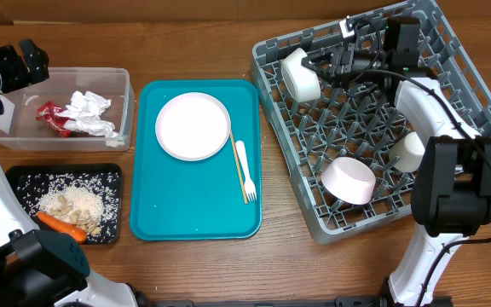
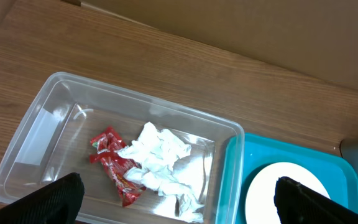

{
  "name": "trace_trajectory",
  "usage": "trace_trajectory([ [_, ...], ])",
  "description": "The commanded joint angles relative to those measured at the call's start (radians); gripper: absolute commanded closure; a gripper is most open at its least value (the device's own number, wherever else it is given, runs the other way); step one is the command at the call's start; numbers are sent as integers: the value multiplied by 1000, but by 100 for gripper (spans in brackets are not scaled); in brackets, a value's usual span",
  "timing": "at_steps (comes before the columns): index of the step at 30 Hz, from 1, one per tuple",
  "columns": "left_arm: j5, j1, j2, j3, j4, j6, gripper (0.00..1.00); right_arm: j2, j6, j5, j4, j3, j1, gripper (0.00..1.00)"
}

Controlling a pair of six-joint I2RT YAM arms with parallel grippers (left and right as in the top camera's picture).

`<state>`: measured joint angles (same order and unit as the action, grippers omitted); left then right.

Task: Sort waste into correct bins and load items into the dishwasher rack
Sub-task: 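Set the white bowl upside down in the rack's back-left area, release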

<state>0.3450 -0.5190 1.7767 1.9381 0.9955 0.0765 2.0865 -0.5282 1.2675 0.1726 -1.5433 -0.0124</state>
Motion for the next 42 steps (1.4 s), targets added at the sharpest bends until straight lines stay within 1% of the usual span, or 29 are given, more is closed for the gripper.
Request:
trace_trajectory([
  [1,11,2,-8,10,-4,-13,0,1,-19,-11,-18,20,-1,96],
  [5,11,2,-8,10,-4,-13,0,1,-19,-73,-19,61,-5,96],
  [7,11,2,-8,10,-4,-13,0,2,-20,-104,-52,95,-5,96],
  [9,11,2,-8,10,-4,-13,0,1,-47,-102,-97,116,-10,96],
  [13,11,2,-8,10,-4,-13,0,1,-53,-81,-120,119,-42,96],
  [19,11,2,-8,10,-4,-13,0,1,-51,-66,-92,121,-77,96],
  [28,11,2,-8,10,-4,-13,0,1,-39,-81,-53,122,-90,96],
  [30,11,2,-8,10,-4,-13,0,1,-17,-80,-39,122,-102,95],
  [34,11,2,-8,10,-4,-13,0,1,-14,-76,-35,122,-132,92],
  [37,11,2,-8,10,-4,-13,0,1,-14,-77,-34,122,-155,91],
  [39,11,2,-8,10,-4,-13,0,1,-3,-77,-26,122,-166,86],
  [41,11,2,-8,10,-4,-13,0,1,24,-78,-9,122,-172,72],
  [42,11,2,-8,10,-4,-13,0,1,34,-81,-1,122,-174,62],
])
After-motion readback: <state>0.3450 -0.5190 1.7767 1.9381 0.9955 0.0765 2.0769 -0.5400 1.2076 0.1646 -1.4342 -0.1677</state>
